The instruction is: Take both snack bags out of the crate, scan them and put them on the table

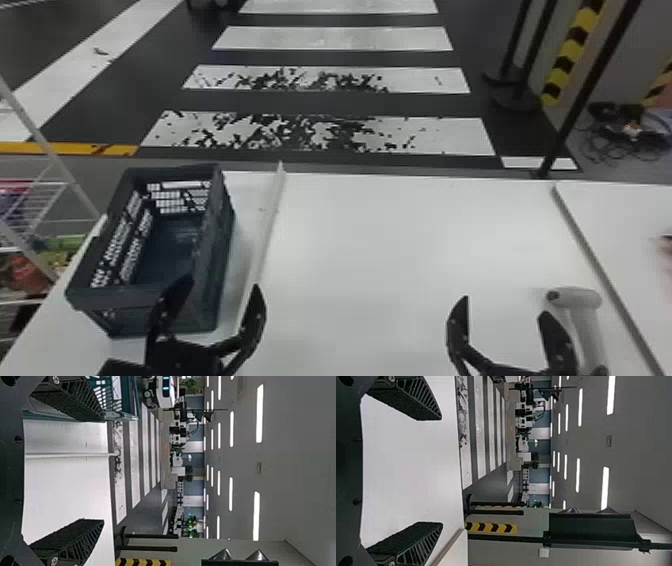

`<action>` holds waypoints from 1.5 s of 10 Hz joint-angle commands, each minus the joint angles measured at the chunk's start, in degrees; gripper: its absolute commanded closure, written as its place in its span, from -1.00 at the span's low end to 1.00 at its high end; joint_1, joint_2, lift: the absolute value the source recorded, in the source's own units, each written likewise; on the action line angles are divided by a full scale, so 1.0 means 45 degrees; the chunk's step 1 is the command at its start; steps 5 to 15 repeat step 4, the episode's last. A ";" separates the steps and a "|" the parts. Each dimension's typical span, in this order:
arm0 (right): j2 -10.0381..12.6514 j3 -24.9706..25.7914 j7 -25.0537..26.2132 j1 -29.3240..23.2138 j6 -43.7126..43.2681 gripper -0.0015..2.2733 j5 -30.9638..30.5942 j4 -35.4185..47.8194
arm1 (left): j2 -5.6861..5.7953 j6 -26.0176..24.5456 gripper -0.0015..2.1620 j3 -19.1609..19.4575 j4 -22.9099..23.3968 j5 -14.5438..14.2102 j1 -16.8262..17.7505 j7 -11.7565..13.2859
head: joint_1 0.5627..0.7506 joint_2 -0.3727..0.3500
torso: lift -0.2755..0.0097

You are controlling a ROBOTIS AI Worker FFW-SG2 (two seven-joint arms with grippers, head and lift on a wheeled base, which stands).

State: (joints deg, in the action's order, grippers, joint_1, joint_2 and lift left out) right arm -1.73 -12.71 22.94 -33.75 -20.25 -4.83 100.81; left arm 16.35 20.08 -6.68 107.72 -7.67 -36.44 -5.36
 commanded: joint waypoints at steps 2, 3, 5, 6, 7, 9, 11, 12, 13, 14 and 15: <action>-0.0006 -0.0007 0.0000 0.0000 -0.0001 -0.97 0.0000 0.0000 | 0.0019 -0.0039 -0.92 -0.0116 -0.0031 0.0005 0.0089 0.0000 | 0.41 0.18 | 0.28; -0.0006 -0.0027 0.0000 0.0000 -0.0001 -0.97 0.0000 0.0000 | 0.0038 -0.0039 -0.92 -0.0136 -0.0031 0.0005 0.0109 0.0000 | 0.41 0.18 | 0.28; -0.0006 -0.0046 0.0000 0.0000 -0.0001 -0.97 0.0000 0.0000 | 0.0058 -0.0039 -0.92 -0.0155 -0.0031 0.0005 0.0128 0.0000 | 0.41 0.17 | 0.28; -0.0006 -0.0046 0.0000 0.0000 -0.0001 -0.97 0.0000 0.0000 | 0.0058 -0.0039 -0.92 -0.0155 -0.0031 0.0005 0.0128 0.0000 | 0.41 0.17 | 0.28; -0.0006 -0.0046 0.0000 0.0000 -0.0001 -0.97 0.0000 0.0000 | 0.0058 -0.0039 -0.92 -0.0155 -0.0031 0.0005 0.0128 0.0000 | 0.41 0.17 | 0.28; -0.0006 -0.0046 0.0000 0.0000 -0.0001 -0.97 0.0000 0.0000 | 0.0058 -0.0039 -0.92 -0.0155 -0.0031 0.0005 0.0128 0.0000 | 0.41 0.17 | 0.28; -0.0006 -0.0046 0.0000 0.0000 -0.0001 -0.97 0.0000 0.0000 | 0.0058 -0.0039 -0.92 -0.0155 -0.0031 0.0005 0.0128 0.0000 | 0.41 0.17 | 0.28; -0.0006 -0.0046 0.0000 0.0000 -0.0001 -0.97 0.0000 0.0000 | 0.0058 -0.0039 -0.92 -0.0155 -0.0031 0.0005 0.0128 0.0000 | 0.41 0.17 | 0.28; -0.0006 -0.0046 0.0000 0.0000 -0.0001 -0.97 0.0000 0.0000 | 0.0058 -0.0039 -0.92 -0.0155 -0.0031 0.0005 0.0128 0.0000 | 0.41 0.17 | 0.28; -0.0006 -0.0046 0.0000 0.0000 -0.0001 -0.97 0.0000 0.0000 | 0.0058 -0.0039 -0.92 -0.0155 -0.0031 0.0005 0.0128 0.0000 | 0.41 0.17 | 0.28; -0.0006 -0.0046 0.0000 0.0000 -0.0001 -0.97 0.0000 0.0000 | 0.0058 -0.0039 -0.92 -0.0155 -0.0031 0.0005 0.0128 0.0000 | 0.41 0.17 | 0.28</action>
